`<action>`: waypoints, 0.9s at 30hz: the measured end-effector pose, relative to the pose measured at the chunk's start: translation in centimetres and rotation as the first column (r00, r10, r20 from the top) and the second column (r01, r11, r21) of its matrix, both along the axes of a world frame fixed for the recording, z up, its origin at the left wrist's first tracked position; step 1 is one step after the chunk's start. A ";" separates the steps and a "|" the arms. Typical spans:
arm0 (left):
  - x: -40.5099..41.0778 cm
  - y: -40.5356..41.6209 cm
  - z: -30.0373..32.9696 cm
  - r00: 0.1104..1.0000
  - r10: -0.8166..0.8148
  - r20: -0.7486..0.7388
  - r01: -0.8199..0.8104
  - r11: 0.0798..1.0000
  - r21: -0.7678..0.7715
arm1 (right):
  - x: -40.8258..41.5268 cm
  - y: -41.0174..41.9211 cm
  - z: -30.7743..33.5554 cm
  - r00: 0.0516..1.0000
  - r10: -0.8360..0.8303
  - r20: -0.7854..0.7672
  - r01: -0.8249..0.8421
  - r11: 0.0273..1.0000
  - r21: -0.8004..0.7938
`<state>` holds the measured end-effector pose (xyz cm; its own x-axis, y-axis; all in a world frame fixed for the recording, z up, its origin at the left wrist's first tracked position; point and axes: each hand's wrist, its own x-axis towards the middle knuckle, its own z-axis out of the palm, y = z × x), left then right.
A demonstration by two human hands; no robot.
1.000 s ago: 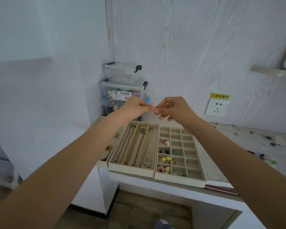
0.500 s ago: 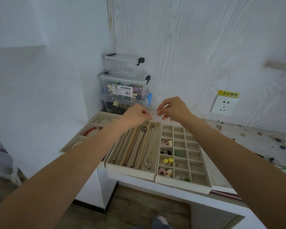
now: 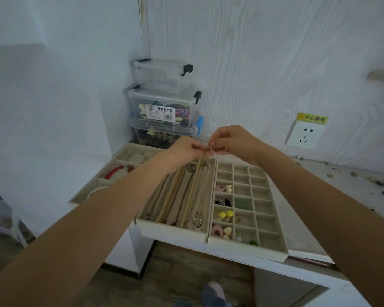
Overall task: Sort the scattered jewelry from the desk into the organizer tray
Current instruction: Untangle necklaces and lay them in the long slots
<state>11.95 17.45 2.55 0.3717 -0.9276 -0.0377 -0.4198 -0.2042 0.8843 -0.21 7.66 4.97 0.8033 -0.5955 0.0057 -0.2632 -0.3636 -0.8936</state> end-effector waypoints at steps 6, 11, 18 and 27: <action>0.1 -0.3 0.0 0.999 0.048 0.017 -0.048 0.999 -0.011 | 0.3 -0.4 -0.5 0.996 -0.015 0.092 0.007 0.996 0.087; 0.1 -0.4 0.3 0.994 0.084 0.070 -0.084 0.996 -0.002 | -0.1 -0.7 -0.3 1.000 -0.016 0.024 0.017 1.000 -0.016; -0.3 -0.5 0.4 0.992 0.084 0.095 -0.082 0.996 -0.019 | 0.3 -0.6 -0.1 0.946 -0.078 -0.315 -0.049 0.925 -0.376; 0.0 -0.6 -0.3 0.990 0.115 0.082 -0.116 0.993 0.009 | 0.1 -1.2 -0.7 0.989 -0.090 -0.121 0.053 0.958 -0.281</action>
<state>11.97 16.88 2.23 0.4787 -0.8778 -0.0158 -0.4628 -0.2676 0.8451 -0.15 6.50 4.31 0.7634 -0.6415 0.0756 -0.4054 -0.5669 -0.7172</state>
